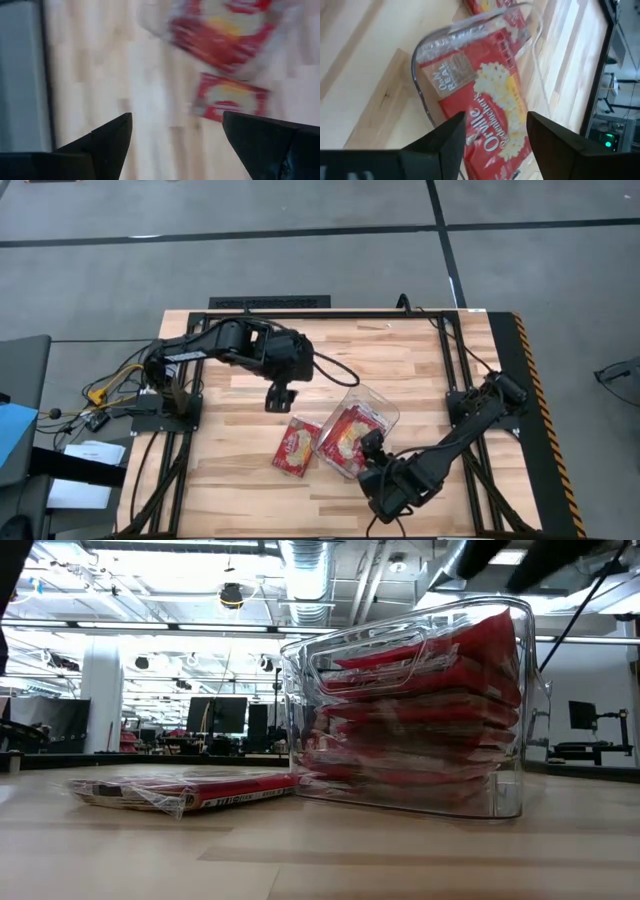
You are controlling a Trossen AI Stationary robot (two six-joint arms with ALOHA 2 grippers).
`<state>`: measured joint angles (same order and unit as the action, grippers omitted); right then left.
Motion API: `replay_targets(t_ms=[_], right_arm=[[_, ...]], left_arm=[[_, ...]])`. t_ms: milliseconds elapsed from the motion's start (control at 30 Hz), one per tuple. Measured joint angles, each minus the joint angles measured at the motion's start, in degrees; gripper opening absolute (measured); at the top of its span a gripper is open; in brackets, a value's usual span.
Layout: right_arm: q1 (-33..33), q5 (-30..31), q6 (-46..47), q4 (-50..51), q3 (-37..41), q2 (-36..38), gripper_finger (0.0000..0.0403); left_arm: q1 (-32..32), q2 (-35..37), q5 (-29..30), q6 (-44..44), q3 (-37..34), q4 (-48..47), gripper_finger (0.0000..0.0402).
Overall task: Sort popcorn bags into baskets
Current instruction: Put the red popcorn packet into the transparent bin
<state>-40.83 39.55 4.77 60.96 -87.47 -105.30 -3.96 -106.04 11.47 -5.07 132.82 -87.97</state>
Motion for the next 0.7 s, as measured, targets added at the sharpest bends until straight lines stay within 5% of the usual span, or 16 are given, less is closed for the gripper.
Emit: replay_targets(t_ms=[100, 233, 367, 533, 700], right_arm=[[-0.21, -0.6, 3.47, 4.7, -2.95, 0.53, 0.0225], [-0.51, -0.72, 13.49, 11.92, -4.19, 3.07, 0.0222], [-1.91, -1.2, 25.11, 18.64, -4.19, 6.31, 0.0224], [-5.3, -1.39, 35.67, 23.28, -4.19, 9.67, 0.0228], [-8.12, 0.9, 41.24, 26.24, -4.19, 10.78, 0.0221]], left_arm=[[2.03, 0.13, -3.12, 4.31, -0.15, -0.05, 0.0302], [2.38, 2.39, 0.63, 12.42, -7.29, 0.41, 0.0302], [-1.95, 9.03, 4.2, 21.92, -26.15, 8.65, 0.0302], [-7.93, 19.57, 9.09, 40.43, -53.9, 31.92, 0.0302], [-12.03, 24.78, 10.42, 60.21, -72.2, 49.85, 0.0302]])
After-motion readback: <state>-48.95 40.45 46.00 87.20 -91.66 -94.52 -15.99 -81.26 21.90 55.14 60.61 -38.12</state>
